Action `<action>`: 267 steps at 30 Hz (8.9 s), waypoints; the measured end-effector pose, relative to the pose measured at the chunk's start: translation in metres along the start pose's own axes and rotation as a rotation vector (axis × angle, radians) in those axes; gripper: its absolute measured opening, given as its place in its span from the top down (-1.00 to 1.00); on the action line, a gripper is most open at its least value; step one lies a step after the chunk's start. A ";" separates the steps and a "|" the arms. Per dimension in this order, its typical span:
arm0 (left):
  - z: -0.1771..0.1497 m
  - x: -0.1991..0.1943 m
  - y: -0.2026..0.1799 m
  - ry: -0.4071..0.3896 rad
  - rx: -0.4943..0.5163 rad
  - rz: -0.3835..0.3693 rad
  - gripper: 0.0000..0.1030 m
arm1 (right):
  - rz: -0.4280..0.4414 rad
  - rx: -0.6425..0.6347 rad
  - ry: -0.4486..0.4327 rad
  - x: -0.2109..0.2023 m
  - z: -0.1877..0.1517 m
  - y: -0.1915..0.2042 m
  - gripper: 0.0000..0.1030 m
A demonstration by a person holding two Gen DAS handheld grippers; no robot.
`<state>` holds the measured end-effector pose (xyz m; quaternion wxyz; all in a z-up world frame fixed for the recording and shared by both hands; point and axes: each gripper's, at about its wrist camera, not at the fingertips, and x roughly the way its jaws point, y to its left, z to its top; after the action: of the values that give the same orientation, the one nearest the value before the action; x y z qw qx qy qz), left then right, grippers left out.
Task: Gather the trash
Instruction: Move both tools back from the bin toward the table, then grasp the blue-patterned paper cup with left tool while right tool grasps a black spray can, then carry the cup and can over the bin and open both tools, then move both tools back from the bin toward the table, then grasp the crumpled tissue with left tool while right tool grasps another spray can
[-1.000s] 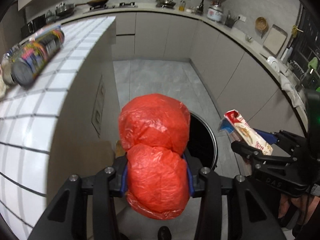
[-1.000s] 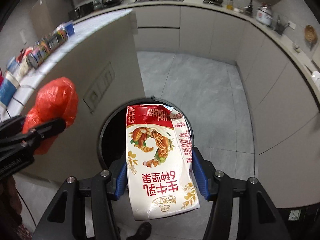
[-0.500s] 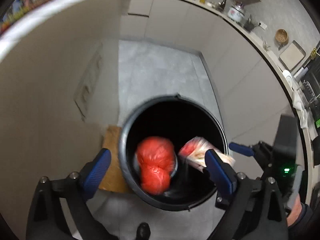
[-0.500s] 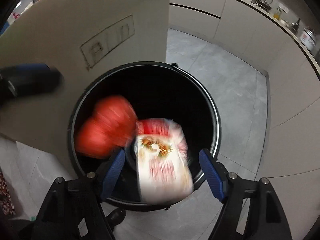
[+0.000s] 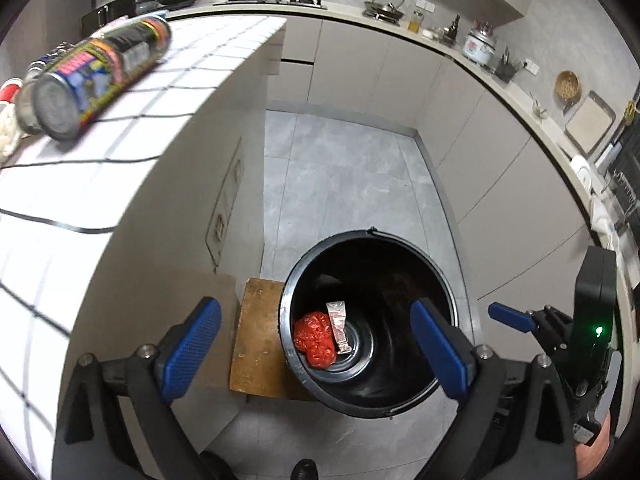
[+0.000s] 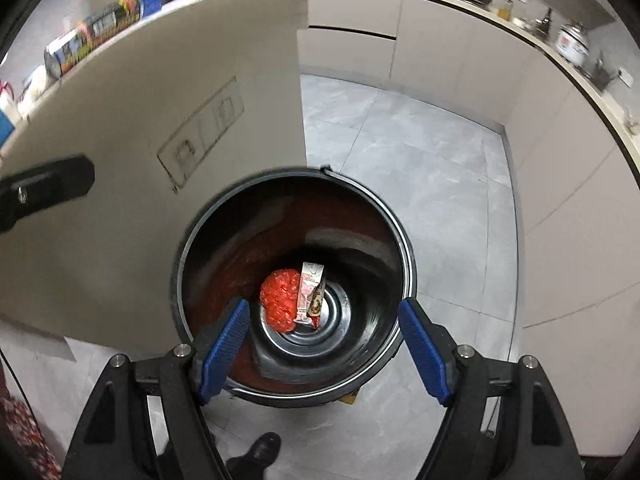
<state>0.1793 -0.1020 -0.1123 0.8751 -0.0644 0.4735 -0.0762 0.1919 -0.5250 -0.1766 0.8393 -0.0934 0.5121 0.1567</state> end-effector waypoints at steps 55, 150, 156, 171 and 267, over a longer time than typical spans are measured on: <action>0.014 -0.128 0.204 -0.253 -0.120 0.215 -0.69 | 0.063 0.047 -0.235 -0.134 0.107 0.162 -0.90; 0.044 -0.092 0.078 -0.204 0.121 -0.048 -0.18 | -0.049 0.280 -0.133 -0.108 0.071 0.054 -0.07; 0.031 -0.072 0.035 -0.159 0.153 -0.093 -0.18 | -0.052 0.247 -0.076 -0.086 0.038 0.024 -0.07; -0.008 0.009 -0.014 -0.001 0.108 -0.098 -0.18 | 0.022 0.070 0.012 -0.001 0.009 -0.012 -0.07; 0.107 -0.046 0.297 -0.131 -0.130 0.073 0.23 | 0.116 0.081 -0.161 -0.026 0.255 0.262 -0.98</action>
<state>0.2653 0.2019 -0.0717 0.9005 -0.1089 0.4210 -0.0089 0.2982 -0.2040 -0.0355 0.8703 -0.0170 0.4536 0.1912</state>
